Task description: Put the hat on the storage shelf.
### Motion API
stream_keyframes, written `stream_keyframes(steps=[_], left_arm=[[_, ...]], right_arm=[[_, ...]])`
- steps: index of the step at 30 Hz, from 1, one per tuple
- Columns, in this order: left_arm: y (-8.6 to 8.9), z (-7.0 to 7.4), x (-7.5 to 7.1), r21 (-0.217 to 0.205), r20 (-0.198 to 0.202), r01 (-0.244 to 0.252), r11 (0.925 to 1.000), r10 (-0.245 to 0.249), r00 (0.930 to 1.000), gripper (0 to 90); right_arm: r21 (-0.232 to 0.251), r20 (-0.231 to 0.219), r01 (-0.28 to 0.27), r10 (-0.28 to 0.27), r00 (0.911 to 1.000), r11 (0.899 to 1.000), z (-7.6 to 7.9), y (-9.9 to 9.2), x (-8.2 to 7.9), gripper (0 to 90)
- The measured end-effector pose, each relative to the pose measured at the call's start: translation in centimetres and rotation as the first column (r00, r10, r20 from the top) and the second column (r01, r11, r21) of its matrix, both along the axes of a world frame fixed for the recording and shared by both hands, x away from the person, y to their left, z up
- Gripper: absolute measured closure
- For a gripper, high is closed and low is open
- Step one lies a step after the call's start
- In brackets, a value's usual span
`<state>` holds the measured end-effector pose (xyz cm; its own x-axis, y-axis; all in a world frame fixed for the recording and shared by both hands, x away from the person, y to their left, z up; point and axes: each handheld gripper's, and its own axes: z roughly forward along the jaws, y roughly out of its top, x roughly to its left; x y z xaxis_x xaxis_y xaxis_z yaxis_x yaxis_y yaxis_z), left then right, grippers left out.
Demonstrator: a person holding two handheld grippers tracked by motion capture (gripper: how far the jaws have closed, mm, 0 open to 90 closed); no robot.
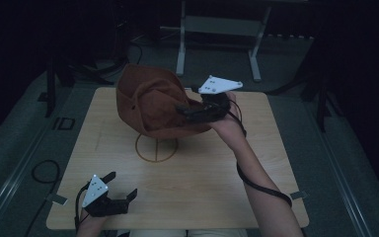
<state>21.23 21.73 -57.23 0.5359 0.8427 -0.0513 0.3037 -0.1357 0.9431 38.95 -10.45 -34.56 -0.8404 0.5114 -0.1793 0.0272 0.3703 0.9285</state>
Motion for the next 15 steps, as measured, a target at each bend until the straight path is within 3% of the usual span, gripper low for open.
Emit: stream_keyframes(steps=[2, 6, 7, 15], left_arm=[[-0.1, 0.0, 0.0, 0.008, -0.005, 0.005, 1.0, -0.005, 1.0, 2.3], [-0.2, -0.1, 0.1, 0.012, -0.005, -0.001, 0.9999, 0.001, 1.0, 2.2], [-0.2, -0.1, 0.1, 0.011, -0.004, -0.005, 0.9999, 0.005, 1.0, 2.2], [-0.2, -0.3, 0.2, 0.026, 0.008, -0.015, 0.9995, 0.015, 0.9999, 2.8]], right_arm=[[0.02, -0.038, -0.001, 0.001, 0.9993, 1.0, -0.7, -1.7, -0.2, 17.0], [0.03, -0.059, 0.009, -0.008, 0.9982, 1.0, -1.3, -2.9, -0.3, 17.0], [0.043, -0.066, 0.028, -0.025, 0.9975, 0.999, -2.3, -4.5, -0.6, 17.2], [0.018, -0.104, 0.104, -0.101, 0.9894, 0.994, -5.1, -8.4, -0.8, 17.2]])
